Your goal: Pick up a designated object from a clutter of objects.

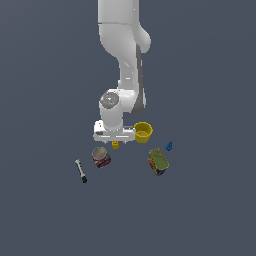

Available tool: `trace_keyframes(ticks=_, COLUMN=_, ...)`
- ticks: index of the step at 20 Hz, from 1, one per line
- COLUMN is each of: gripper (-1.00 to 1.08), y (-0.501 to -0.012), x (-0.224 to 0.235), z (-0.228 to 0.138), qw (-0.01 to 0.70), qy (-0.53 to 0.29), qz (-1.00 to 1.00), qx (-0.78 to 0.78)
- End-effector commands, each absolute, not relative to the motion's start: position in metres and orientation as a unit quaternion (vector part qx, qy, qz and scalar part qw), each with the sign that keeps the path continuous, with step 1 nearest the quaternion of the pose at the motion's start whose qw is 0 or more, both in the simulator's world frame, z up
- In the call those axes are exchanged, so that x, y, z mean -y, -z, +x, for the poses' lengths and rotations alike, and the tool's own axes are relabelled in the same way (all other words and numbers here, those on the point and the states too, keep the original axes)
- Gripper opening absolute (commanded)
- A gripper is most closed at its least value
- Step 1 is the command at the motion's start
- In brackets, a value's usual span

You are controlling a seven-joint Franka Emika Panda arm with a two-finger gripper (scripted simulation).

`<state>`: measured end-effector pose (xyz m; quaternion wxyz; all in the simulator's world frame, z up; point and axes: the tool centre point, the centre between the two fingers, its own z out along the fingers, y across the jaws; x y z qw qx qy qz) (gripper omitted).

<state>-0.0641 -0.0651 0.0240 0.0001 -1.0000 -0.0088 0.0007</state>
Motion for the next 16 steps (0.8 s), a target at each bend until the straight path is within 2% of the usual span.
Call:
trace_keyframes(ticks=1, gripper=1.0, y=-0.0217, x=0.0652, z=-0.0637, qw=0.0, qy=0.0, qz=-1.0, qx=0.009)
trace_keyframes(ticks=2, gripper=-1.0, y=-0.0217, x=0.0652, z=-0.0637, qw=0.0, qy=0.0, qz=-1.0, qx=0.009)
trace_keyframes(ticks=16, gripper=-1.0, y=-0.0261, x=0.0638, z=-0.0634, qw=0.0, qy=0.0, qz=-1.0, qx=0.009)
